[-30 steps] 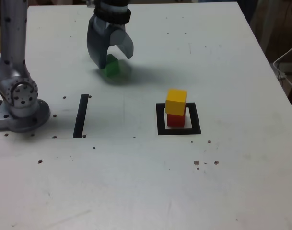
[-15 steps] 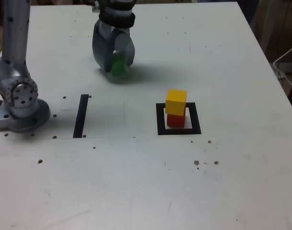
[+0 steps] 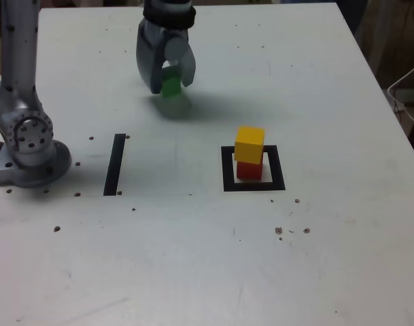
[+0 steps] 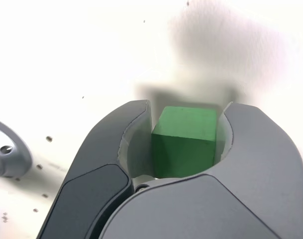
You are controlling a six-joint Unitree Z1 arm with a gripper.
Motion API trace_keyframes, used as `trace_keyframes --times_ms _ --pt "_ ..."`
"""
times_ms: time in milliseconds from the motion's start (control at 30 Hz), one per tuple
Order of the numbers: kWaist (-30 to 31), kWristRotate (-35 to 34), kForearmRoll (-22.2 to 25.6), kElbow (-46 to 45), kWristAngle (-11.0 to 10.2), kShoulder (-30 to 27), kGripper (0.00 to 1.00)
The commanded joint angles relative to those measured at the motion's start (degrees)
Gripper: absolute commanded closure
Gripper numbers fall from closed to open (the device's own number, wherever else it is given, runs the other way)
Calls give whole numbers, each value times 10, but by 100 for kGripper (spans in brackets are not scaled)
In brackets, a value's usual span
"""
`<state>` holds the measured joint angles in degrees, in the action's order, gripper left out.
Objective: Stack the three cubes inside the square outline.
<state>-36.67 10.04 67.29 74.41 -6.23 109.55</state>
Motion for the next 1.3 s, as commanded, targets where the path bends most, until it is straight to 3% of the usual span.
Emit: trace_keyframes --times_ms 0,300,867,1100,1267 --pt "19 6 27 24 -1 -13 94" --pt "140 49 167 146 -5 -47 94" --pt "346 -58 187 245 -8 -22 94" --pt "402 -98 210 275 -5 4 94" --pt "419 -110 225 288 12 26 94"
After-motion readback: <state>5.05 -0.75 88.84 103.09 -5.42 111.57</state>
